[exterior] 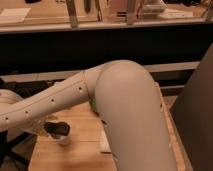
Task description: Place the eraser in the ceramic cup
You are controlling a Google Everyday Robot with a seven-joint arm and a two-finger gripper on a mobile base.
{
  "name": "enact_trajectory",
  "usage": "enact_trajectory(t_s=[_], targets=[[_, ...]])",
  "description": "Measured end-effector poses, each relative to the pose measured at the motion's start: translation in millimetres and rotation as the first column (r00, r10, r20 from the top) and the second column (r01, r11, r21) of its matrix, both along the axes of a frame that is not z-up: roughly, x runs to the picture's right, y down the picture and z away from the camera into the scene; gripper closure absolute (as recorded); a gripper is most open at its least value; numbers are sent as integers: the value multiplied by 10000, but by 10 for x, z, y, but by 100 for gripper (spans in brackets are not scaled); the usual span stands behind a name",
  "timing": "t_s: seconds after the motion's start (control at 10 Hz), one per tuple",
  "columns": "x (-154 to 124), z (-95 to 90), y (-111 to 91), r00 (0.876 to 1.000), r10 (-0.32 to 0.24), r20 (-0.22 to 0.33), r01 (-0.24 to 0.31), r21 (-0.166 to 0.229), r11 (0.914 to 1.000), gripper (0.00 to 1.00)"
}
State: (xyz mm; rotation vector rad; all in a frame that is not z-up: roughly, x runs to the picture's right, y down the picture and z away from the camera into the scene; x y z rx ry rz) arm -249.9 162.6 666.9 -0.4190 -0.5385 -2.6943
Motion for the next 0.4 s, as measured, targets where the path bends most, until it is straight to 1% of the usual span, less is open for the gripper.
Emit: enact_trajectory(t_s=[0.2,0.3,0.4], targets=[[-2,7,4,10000,-82,23,82,-26,10000,47],[-8,9,6,9999,-134,39,134,-35,9999,52],[-9,10,5,9998,-184,58,185,-54,9998,52]])
